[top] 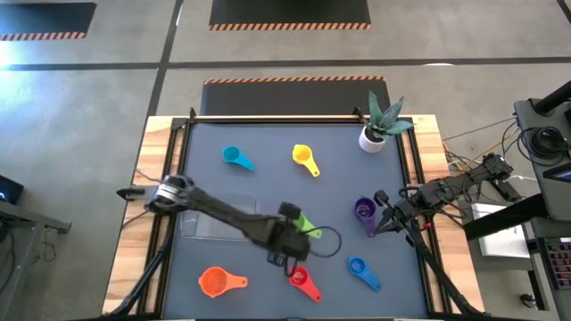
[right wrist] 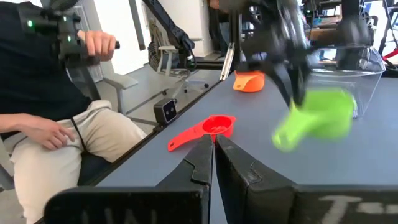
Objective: Nest measuring cups in basket
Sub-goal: Stack the green measuring cup on top of the orange measuring cup
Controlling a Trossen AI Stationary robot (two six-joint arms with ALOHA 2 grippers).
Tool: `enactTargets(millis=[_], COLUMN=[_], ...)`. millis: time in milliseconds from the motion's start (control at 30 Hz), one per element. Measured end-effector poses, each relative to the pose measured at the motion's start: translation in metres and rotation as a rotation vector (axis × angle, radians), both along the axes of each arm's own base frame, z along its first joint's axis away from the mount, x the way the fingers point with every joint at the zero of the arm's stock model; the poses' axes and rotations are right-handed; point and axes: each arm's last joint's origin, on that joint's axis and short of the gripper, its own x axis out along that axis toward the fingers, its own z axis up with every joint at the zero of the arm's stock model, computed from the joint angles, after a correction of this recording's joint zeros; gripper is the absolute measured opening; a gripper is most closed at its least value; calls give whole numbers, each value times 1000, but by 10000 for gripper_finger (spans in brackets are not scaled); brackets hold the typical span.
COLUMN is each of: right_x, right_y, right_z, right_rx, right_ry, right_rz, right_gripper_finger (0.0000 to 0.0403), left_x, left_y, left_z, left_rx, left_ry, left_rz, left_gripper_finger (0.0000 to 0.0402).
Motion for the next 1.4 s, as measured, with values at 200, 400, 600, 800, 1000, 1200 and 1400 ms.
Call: enactTargets(millis=[200,400,600,800,1000,1200,1400], right_x=[0,0,0,0,0,0,0], right_y=[0,0,0,0,0,0,0], right_z=[0,0,0,0,0,0,0], right_rx=[0,0,0,0,0,0,0], right_ry=[0,0,0,0,0,0,0], right_rz=[0,0,0,1,1,1,1], right_gripper_finger=[9,9,9,9,9,9,9], left_x=[-62,-137,-194,-216,-219,-219,-222], left_y=[-45,-96,-131,-152,-149,-153,-149], left_z=[70,99,93,81,53,27,16], left_rx=[-119,-233,-256,-272,-243,-324,-316], left_ry=[-116,-174,-151,-143,-109,-75,-54], left_rz=[112,217,365,412,468,457,508], left_gripper_finger=[4,4,4,4,3,3,3])
